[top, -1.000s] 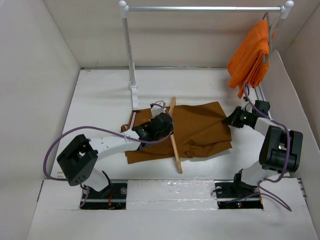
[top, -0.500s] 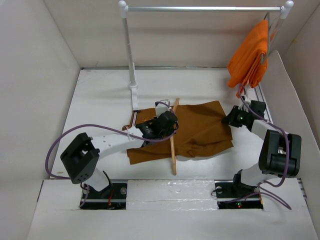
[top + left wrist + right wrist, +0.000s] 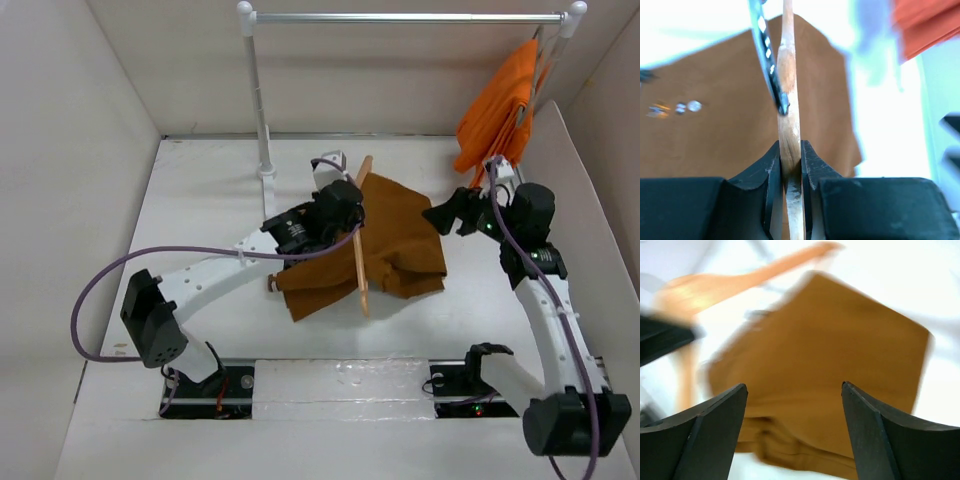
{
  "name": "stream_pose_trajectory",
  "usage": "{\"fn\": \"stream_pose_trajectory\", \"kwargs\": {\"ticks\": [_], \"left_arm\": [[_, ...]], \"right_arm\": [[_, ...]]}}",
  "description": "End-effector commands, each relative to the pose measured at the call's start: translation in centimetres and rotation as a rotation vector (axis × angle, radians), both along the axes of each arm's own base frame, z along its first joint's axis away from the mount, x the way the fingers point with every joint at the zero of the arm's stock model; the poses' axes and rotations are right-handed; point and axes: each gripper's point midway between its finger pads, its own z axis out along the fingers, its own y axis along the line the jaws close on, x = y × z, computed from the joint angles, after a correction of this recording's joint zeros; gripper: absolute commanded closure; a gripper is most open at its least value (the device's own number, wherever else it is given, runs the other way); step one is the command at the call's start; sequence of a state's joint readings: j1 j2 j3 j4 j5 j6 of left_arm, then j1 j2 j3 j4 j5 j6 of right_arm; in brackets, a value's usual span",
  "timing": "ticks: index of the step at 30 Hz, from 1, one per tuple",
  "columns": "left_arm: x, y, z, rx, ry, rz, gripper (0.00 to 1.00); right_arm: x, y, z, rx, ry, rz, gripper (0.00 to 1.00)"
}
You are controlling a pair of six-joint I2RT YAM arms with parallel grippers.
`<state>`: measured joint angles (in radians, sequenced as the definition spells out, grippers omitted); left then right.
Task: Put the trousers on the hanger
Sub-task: Place the trousers on the hanger, then place the hanger at the clothesline.
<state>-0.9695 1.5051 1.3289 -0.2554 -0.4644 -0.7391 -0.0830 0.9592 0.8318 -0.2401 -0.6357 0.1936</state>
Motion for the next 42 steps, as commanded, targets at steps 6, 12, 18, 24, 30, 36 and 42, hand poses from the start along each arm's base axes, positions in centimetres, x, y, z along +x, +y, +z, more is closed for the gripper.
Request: {"fn": "stream_pose_trajectory", "kwargs": {"ticks": [6,12,18,24,30,36,42], "left_arm": [[0.7,0.3,21.4,-0.296,-0.361,-0.007,1.00],[0.0,-0.7,25.2,-0.330,-0.405,-0.069,1.00],[-0.7,-1.1,25.8,-0.354,-0.403,-0.110,1.00],[-0.7,-1.8,25.9,-0.343,-0.404,-0.141,1.00],[-0.7,-2.3,26.8,-0.354,-0.434,-0.168,1.00],[-2.2,0.6,32.5,-0.376,-0.595,-0.207,0.29],[-4.2,7.8,36.3,-0.377,-0.696,-0.088,0.01]], "right_arm": [[-6.5,12.6,15.0,0.146,-0.259,0.398,0.12],[-5.9,15.3,15.0,0.156,-0.229,0.380,0.10],[-5.8,18.3,12.3,0.178,-0.176,0.442,0.13],[-6.2,20.6,12.4,0.223,-0.177,0.499,0.53],[-6.3,20.7,15.7,0.427,-0.226,0.482,1.00],[-4.0,19.4,20.8,0.484,-0.310,0.468,1.00],[-0.1,18.3,24.8,0.480,-0.395,0.432,1.00]]}}
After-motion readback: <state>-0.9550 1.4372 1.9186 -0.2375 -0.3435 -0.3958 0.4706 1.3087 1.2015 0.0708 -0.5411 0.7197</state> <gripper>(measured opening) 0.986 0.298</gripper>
